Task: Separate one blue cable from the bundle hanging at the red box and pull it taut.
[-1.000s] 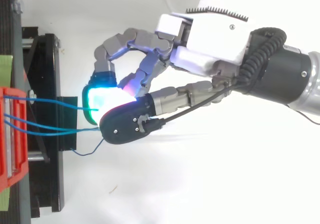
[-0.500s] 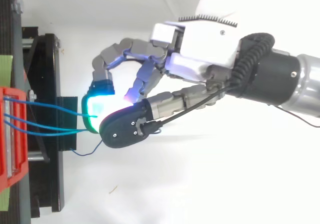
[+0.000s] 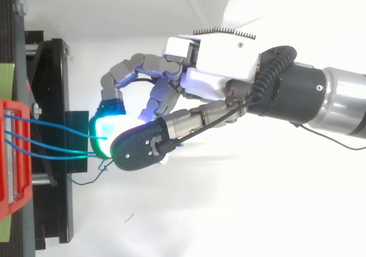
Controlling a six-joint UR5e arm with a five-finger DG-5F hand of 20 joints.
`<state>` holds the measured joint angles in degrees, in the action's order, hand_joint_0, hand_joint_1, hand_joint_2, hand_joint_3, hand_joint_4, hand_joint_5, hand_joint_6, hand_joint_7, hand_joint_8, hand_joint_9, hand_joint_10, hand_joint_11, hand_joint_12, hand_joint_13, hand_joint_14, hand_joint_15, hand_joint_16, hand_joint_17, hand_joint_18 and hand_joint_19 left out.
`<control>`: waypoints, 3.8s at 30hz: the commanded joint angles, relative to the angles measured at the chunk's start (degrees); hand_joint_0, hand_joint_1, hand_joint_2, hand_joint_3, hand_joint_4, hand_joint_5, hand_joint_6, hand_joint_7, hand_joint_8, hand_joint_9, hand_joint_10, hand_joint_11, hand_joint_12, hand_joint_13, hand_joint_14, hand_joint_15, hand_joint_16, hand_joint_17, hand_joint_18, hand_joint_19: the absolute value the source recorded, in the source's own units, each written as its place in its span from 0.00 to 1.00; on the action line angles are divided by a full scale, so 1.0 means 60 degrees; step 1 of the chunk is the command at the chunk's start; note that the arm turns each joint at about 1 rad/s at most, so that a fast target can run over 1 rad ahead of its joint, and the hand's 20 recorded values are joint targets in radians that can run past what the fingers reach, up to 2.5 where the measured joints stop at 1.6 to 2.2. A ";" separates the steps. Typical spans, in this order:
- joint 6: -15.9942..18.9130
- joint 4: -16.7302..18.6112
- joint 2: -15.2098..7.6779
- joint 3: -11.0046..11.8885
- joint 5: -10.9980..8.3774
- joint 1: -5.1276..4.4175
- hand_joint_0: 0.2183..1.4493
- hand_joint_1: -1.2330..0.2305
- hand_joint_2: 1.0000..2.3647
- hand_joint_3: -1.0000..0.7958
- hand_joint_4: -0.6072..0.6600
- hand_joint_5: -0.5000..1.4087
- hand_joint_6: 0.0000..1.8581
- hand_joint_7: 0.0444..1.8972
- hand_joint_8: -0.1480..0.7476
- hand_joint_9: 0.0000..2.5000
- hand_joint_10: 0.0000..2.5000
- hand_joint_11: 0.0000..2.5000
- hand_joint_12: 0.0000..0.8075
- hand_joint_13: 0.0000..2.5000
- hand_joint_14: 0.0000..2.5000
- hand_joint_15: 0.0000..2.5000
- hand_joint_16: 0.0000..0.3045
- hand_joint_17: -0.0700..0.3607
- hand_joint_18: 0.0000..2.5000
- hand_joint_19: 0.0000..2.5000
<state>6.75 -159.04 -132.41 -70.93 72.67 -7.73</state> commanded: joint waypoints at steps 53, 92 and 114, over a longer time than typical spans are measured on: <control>-0.0158 -0.2366 0.0814 -0.0220 -0.0012 -0.0029 0.37 0.30 0.01 0.44 0.47 0.18 0.49 0.58 0.50 0.50 0.65 0.60 0.44 0.47 0.72 0.55 0.12 0.36 0.58 0.70; -0.0290 -0.2366 0.0814 -0.0220 -0.0027 -0.0044 0.37 0.29 0.01 0.48 0.45 0.19 0.49 0.59 0.52 0.49 0.73 0.58 0.46 0.49 0.77 0.55 0.13 0.37 0.62 0.74; -0.0290 -0.2366 0.0814 -0.0220 -0.0027 -0.0044 0.37 0.30 0.01 0.50 0.46 0.19 0.49 0.62 0.54 0.49 0.76 0.60 0.48 0.49 0.83 0.54 0.14 0.38 0.63 0.76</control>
<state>5.01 -173.23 -127.53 -72.28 72.51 -8.00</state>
